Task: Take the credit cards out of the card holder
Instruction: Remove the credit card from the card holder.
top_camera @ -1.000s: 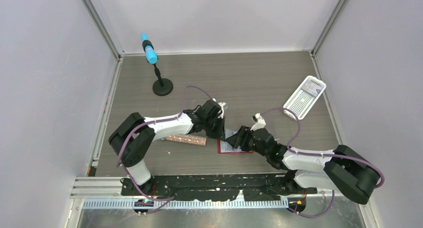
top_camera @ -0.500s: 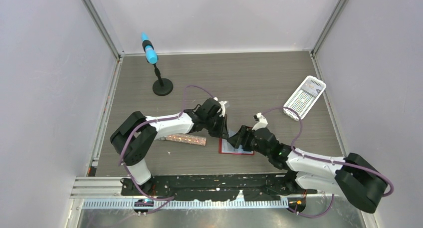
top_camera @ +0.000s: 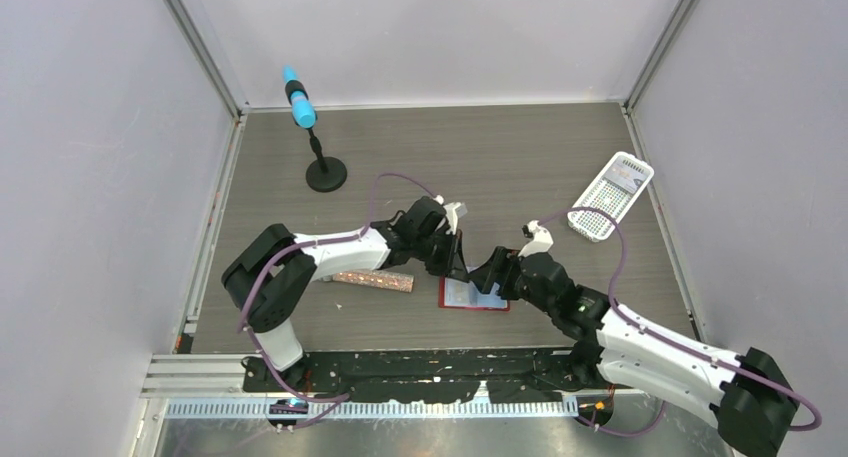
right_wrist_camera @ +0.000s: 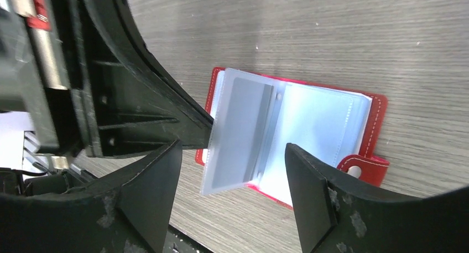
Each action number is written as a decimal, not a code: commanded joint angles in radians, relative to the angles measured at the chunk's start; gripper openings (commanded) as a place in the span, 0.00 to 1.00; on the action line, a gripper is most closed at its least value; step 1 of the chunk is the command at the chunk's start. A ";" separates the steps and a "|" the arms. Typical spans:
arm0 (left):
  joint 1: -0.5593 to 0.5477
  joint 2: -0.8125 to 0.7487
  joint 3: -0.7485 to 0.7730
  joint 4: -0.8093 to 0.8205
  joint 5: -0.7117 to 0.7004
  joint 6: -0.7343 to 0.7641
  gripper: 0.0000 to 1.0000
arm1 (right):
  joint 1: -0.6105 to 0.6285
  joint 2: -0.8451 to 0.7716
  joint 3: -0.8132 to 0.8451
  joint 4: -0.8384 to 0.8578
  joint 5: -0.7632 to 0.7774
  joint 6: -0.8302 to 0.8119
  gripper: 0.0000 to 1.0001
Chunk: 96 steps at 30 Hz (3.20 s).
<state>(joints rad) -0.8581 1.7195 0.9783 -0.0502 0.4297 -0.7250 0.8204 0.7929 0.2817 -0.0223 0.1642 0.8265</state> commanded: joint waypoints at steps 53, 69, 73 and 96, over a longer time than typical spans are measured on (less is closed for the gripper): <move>0.004 0.023 -0.061 0.153 -0.035 -0.039 0.31 | -0.036 0.098 0.079 -0.125 0.053 -0.068 0.33; 0.004 0.083 -0.069 0.214 -0.025 -0.061 0.38 | -0.055 0.147 -0.015 -0.026 0.039 -0.034 0.32; 0.004 0.086 -0.075 0.229 -0.025 -0.067 0.38 | -0.055 0.152 -0.029 -0.018 0.035 -0.021 0.30; 0.004 0.113 -0.119 0.367 0.032 -0.153 0.23 | -0.058 0.140 -0.044 -0.034 0.039 -0.008 0.27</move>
<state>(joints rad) -0.8551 1.8317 0.8703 0.2619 0.4454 -0.8703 0.7681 0.9360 0.2504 -0.0517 0.1967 0.8116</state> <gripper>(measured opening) 0.281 0.273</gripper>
